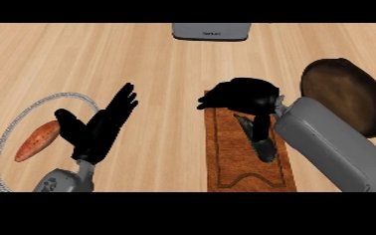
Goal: Pick the eggplant from the cutting board and place it in the pan
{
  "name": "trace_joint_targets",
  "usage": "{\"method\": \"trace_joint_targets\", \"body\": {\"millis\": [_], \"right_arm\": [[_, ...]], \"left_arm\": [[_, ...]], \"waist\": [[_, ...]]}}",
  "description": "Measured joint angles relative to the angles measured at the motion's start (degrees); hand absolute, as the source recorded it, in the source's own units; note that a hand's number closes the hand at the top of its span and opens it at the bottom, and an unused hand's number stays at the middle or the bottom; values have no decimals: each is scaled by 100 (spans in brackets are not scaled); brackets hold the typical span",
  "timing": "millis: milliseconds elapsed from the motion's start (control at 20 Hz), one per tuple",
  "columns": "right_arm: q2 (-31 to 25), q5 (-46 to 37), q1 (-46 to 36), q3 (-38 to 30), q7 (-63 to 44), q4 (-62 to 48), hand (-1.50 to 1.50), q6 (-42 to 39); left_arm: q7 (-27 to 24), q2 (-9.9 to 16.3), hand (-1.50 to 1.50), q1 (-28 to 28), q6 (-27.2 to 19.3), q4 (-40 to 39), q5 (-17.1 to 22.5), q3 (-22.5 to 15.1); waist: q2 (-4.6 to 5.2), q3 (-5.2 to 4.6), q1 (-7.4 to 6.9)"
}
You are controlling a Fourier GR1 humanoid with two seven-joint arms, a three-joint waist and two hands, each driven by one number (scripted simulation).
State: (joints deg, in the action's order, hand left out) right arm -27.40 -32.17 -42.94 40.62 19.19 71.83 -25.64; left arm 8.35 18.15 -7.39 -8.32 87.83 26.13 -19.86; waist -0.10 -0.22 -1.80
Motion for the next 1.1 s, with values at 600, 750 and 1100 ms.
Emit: {"method": "trace_joint_targets", "body": {"millis": [600, 750, 1100], "right_arm": [[471, -1709, -463, 1877, -2114, 788, -150, -2321], [508, -1932, -197, 1967, -2527, 1060, -150, -2743], [785, -2480, 524, 1934, -3093, 1341, -150, -3000]], "left_arm": [[-105, -65, 0, 150, 12, -88, -65, 98], [-25, -76, 0, 187, 3, 27, -121, 106], [1, -186, 0, 338, 123, 122, -255, 223]], "waist": [[-35, 10, 184], [-25, 15, 196], [-2, 20, 176]]}}
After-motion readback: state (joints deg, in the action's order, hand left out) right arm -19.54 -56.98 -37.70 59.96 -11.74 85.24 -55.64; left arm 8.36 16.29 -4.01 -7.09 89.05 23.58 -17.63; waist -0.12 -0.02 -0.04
